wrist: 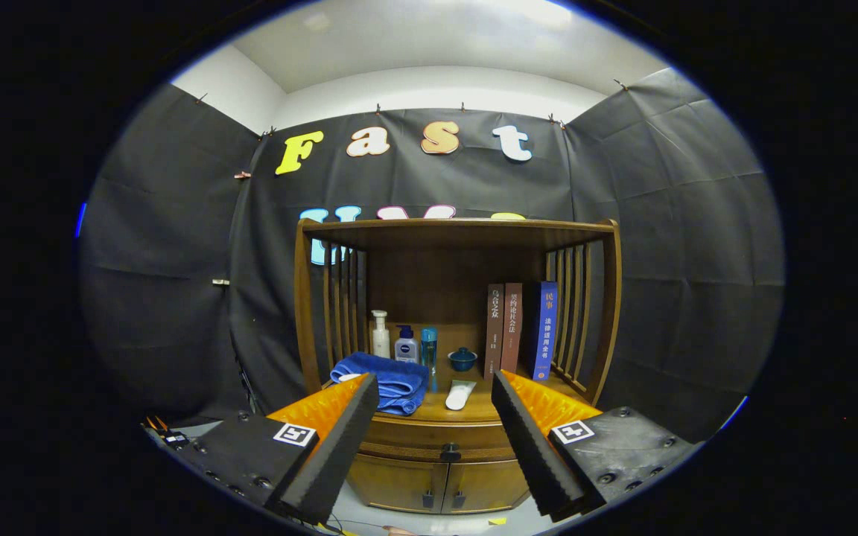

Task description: Pull open the drawer, take out the items inside it, and place them on the countertop above the cabinet.

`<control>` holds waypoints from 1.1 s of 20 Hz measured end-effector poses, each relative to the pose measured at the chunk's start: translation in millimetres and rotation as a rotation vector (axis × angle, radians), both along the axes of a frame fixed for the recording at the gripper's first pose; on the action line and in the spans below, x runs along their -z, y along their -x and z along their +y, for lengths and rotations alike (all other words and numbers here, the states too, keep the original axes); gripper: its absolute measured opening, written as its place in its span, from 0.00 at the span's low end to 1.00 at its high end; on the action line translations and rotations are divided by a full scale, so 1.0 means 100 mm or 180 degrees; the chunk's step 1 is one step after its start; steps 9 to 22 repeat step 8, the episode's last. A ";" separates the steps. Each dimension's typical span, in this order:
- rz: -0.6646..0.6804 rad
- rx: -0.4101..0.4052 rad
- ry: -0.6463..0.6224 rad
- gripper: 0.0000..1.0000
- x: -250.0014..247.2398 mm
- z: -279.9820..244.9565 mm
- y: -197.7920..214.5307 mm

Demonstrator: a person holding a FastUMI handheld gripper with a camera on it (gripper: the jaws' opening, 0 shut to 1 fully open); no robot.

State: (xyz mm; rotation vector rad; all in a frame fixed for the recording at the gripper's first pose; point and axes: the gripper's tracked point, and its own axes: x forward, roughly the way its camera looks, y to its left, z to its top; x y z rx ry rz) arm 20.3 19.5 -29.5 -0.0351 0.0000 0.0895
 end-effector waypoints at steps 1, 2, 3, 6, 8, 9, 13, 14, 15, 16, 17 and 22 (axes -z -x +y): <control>-0.0002 0.0004 -0.0009 0.99 0.00 0.00 0.00; -0.0007 0.0010 -0.0016 0.99 0.00 -0.01 0.01; -0.0007 0.0016 -0.0021 0.99 -0.01 -0.01 0.01; 0.0005 0.0023 -0.0022 0.99 0.00 -0.01 0.02; 0.0005 0.0021 -0.0021 0.99 -0.01 0.00 0.04; 0.0005 0.0021 -0.0021 0.99 -0.01 0.00 0.04; 0.0005 0.0021 -0.0021 0.99 -0.01 0.00 0.04; 0.0005 0.0021 -0.0021 0.99 -0.01 0.00 0.04; 0.0005 0.0021 -0.0021 0.99 -0.01 0.00 0.04; 0.0005 0.0021 -0.0021 0.99 -0.01 0.00 0.04; 0.0005 0.0021 -0.0021 0.99 -0.01 0.00 0.04; 0.0005 0.0021 -0.0021 0.99 -0.01 0.00 0.04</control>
